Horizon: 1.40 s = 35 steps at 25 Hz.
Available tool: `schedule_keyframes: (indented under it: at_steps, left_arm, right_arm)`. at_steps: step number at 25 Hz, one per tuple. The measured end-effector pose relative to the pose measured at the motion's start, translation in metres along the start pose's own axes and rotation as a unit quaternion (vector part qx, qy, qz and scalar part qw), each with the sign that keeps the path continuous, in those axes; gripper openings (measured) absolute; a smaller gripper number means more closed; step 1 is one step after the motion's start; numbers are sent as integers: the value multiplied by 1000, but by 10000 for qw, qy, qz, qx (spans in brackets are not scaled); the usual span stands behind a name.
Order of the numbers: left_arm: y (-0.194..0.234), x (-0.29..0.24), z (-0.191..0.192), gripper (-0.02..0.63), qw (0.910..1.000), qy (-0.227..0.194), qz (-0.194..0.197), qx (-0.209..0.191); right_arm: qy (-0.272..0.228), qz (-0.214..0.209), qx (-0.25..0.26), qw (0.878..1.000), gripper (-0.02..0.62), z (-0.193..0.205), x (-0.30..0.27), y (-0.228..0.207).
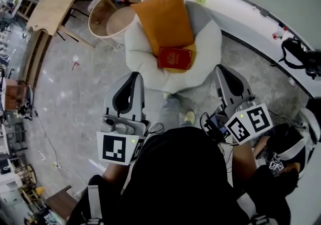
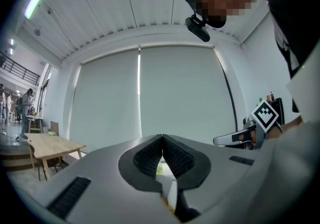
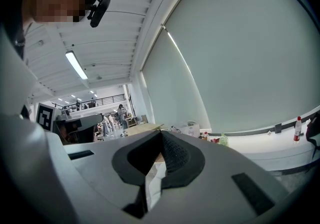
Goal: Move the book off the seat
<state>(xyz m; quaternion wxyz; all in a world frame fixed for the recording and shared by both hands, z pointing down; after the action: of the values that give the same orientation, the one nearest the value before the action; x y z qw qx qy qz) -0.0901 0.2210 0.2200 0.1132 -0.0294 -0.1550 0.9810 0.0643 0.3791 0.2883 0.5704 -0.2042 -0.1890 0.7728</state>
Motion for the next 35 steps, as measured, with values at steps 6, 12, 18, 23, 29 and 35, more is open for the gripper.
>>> schedule_keyframes:
  at_steps: [6, 12, 18, 23, 29, 35]
  left_arm:
    - [26, -21, 10, 11, 9998, 7, -55, 182]
    - [52, -39, 30, 11, 9996, 86, -55, 255]
    - [73, -68, 41, 11, 9991, 130, 12, 393]
    - [91, -92, 48, 11, 9985, 118, 68, 522]
    - [112, -114, 59, 11, 9984, 45, 88, 554]
    - [134, -125, 70, 11, 9979, 34, 121, 639]
  right_arm:
    - [138, -22, 88, 9999, 14, -2, -38, 0]
    - [295, 45, 160, 9994, 14, -3, -72, -6]
    - [365, 158, 258, 9989, 14, -12, -103, -17]
    - [370, 245, 349, 9984, 14, -21, -130, -23]
    - [354, 315, 475, 9977, 14, -28, -159, -29]
    - [344, 445, 589, 9967, 14, -34, -179, -27]
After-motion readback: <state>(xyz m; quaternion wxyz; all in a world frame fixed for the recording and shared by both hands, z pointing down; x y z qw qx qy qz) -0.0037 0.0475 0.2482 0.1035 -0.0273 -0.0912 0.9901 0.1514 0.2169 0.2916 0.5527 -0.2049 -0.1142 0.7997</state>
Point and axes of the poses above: the fingertips, and each gripper's own axes: x backward along the fingers, y to its left, z out of its underside, the point moved 3 cm from there along x, backward along the fingers, and after that the axes turned 12 degrees about -x, right-handed, at the moved point
